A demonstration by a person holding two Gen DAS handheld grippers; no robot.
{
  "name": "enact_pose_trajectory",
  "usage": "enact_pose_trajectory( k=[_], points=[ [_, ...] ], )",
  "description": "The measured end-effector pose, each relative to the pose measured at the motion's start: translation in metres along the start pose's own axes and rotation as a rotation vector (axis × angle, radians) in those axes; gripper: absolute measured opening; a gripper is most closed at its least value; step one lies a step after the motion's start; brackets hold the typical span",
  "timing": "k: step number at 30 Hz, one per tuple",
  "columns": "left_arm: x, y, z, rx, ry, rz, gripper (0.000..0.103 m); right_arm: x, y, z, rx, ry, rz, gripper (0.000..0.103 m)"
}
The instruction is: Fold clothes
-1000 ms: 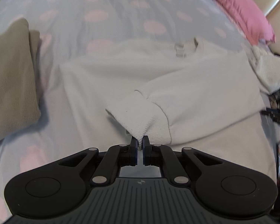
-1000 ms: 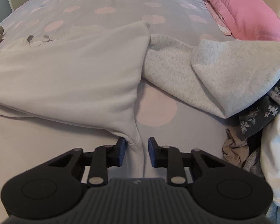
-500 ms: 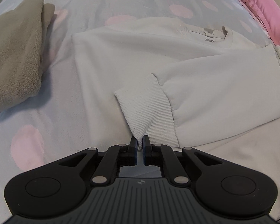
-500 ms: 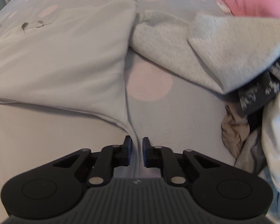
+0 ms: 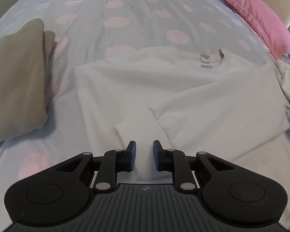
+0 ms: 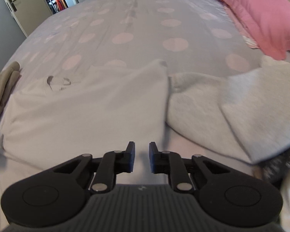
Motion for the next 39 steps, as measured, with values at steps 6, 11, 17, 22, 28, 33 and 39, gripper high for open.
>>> enact_pose_trajectory(
  k=[6,11,17,22,28,33,39],
  points=[
    [-0.033,-0.003,-0.005,0.004,0.028,-0.025,0.016,-0.057,-0.008,-0.035,-0.019,-0.024,0.064,0.002],
    [-0.044,0.000,-0.007,0.022,0.033,-0.034,0.015,-0.083,-0.021,-0.067,-0.031,-0.041,0.111,0.000],
    [-0.045,0.001,-0.006,0.033,0.027,-0.031,0.014,-0.082,-0.019,-0.084,-0.025,-0.058,0.148,0.000],
    [-0.038,-0.005,-0.007,0.017,0.016,-0.067,0.014,-0.073,-0.017,-0.090,-0.026,-0.068,0.160,0.002],
    [0.008,-0.023,0.010,-0.034,-0.044,-0.049,0.014,-0.028,0.003,-0.067,0.053,-0.061,0.113,0.009],
    [0.052,-0.031,0.050,-0.031,-0.045,-0.029,0.018,0.028,0.030,-0.003,0.133,0.004,0.036,0.030],
    [0.087,-0.037,0.117,-0.035,-0.026,-0.051,0.023,0.071,0.051,0.092,0.122,0.106,-0.038,0.032]
  ],
)
Point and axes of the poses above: each gripper's, at about its wrist camera, not at the fingertips, and x roughly against the way its jaws point, y to its left, z to its underside, the point moved 6 cm from there along -x, roughly the way its jaws point, and after that the axes turned 3 degrees about y, right-handed, at the moved point
